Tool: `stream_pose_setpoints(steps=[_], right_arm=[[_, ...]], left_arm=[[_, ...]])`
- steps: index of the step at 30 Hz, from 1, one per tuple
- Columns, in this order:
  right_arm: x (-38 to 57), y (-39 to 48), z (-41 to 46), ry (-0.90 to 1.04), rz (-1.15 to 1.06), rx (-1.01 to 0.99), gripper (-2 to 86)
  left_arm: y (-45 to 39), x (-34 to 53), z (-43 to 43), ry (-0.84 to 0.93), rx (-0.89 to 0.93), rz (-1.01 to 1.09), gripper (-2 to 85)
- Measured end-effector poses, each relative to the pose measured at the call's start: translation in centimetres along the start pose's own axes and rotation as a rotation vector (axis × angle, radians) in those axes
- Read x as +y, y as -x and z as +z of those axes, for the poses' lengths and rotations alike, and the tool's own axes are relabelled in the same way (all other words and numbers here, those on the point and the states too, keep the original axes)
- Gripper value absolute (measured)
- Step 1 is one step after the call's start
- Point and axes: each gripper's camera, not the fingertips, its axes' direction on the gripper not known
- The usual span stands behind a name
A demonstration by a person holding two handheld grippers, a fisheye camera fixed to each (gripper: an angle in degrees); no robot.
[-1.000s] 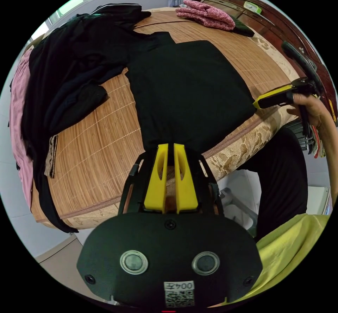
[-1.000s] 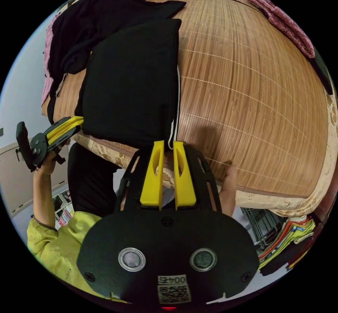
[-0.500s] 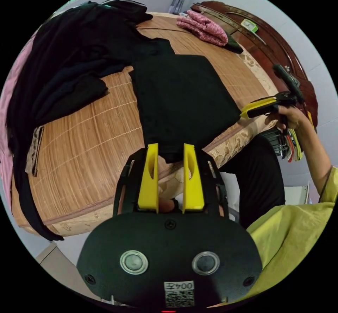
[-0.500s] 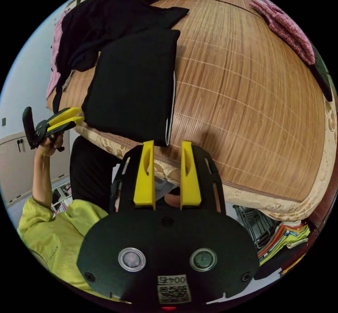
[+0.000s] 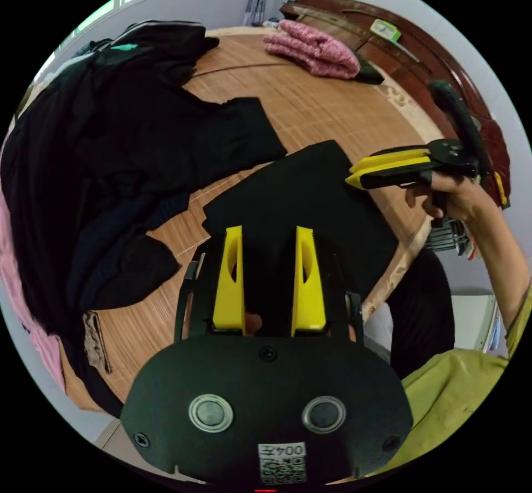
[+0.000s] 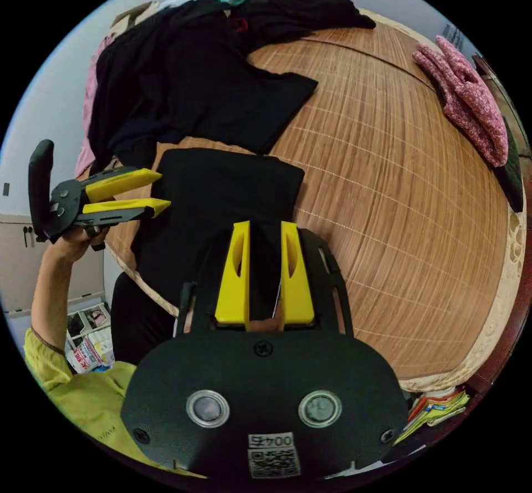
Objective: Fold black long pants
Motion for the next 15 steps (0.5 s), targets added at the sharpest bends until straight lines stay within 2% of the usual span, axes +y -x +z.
stream_pose_setpoints(steps=[1, 2, 4, 8, 12, 15], right_arm=[[-0.1, 0.1, 1.1, 0.060, -0.003, 0.017, 9.6], [0.2, 0.1, 1.2, 0.033, -0.008, 0.024, 9.8], [0.5, 0.0, 0.8, 0.024, -0.011, 0.017, 9.8], [3.4, -0.9, -1.7, -0.035, -0.037, -0.041, 9.9], [7.8, -1.0, -2.6, -0.022, -0.080, -0.086, 10.4], [11.3, -1.0, -1.8, 0.002, -0.086, -0.105, 10.5]], left_arm=[[0.1, -0.4, 1.2, 0.065, -0.023, -0.001, 13.8], [0.3, -0.5, 1.7, 0.087, -0.017, -0.013, 13.9], [1.2, -0.1, 1.6, 0.039, 0.043, -0.083, 14.1], [1.8, 0.9, -0.2, 0.000, 0.078, -0.097, 13.2], [1.7, 5.1, -4.2, -0.101, 0.133, -0.104, 12.4], [0.3, 8.8, -4.6, -0.085, 0.134, -0.080, 11.6]])
